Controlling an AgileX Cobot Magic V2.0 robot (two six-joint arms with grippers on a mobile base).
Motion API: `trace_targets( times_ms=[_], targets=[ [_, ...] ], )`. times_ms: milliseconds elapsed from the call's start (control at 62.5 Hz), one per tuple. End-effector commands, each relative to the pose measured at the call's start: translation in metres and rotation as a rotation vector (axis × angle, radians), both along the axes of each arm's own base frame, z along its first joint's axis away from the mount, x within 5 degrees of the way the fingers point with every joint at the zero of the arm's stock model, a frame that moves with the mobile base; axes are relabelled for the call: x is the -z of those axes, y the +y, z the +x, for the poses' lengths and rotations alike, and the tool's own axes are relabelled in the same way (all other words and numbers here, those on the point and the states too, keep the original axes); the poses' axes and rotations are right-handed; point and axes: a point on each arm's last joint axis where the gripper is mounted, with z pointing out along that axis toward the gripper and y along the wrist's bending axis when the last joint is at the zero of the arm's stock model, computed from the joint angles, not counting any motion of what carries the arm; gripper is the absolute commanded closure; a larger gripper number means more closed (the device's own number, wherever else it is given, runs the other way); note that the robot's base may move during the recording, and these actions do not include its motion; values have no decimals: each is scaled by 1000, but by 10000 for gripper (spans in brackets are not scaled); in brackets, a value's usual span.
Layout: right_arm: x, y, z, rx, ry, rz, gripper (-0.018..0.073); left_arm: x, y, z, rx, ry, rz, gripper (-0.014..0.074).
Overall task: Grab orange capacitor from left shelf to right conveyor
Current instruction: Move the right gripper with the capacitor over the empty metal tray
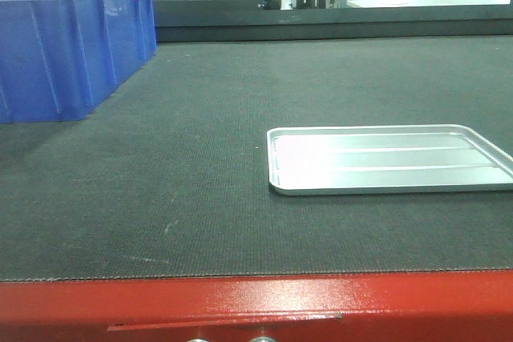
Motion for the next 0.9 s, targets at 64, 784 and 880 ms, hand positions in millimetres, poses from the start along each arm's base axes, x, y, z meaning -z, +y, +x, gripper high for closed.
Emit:
trace_targets(
  times_ms=[64, 784, 880],
  targets=[
    [-17, 0, -1, 6, -102, 16, 468, -10, 1, -1, -4, -102, -19, 723],
    [-26, 6, 17, -3, -56, 21, 468, -10, 1, -1, -4, -102, -19, 723],
    [-37, 13, 40, -9, 15, 22, 468, -10, 1, -1, -4, -102, -19, 723]
  ],
)
